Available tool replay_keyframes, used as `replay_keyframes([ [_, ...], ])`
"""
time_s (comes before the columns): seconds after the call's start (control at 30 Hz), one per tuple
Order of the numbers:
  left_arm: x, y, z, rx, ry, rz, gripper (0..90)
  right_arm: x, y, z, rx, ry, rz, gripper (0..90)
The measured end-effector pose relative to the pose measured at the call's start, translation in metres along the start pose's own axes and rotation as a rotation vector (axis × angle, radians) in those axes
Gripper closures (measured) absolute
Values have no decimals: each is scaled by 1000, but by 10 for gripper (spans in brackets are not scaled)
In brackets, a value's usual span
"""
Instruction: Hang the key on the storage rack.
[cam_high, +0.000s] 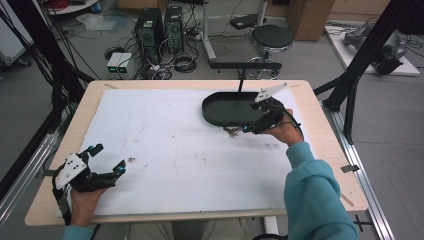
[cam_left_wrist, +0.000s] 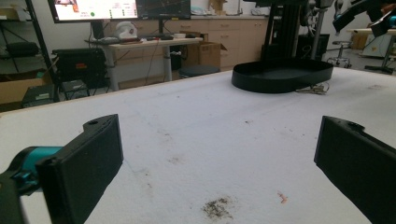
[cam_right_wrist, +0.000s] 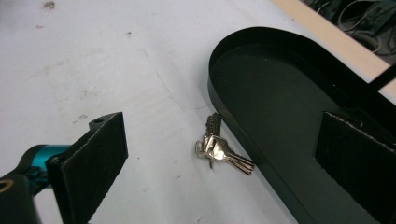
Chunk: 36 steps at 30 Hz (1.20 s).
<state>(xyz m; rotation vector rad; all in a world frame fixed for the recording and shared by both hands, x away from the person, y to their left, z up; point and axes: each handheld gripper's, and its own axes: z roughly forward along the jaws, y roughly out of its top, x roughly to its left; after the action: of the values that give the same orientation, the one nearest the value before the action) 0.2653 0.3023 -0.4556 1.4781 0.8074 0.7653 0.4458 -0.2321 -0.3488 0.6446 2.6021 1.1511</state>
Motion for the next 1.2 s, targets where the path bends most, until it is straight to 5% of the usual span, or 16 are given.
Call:
replay_keyframes([
  [0.6, 0, 0, 0, 0, -5, 1, 17, -10, -2, 49, 222, 61, -10, 29],
  [1.2, 0, 0, 0, -1, -4, 0, 17, -8, -6, 64, 306, 103, -21, 121],
])
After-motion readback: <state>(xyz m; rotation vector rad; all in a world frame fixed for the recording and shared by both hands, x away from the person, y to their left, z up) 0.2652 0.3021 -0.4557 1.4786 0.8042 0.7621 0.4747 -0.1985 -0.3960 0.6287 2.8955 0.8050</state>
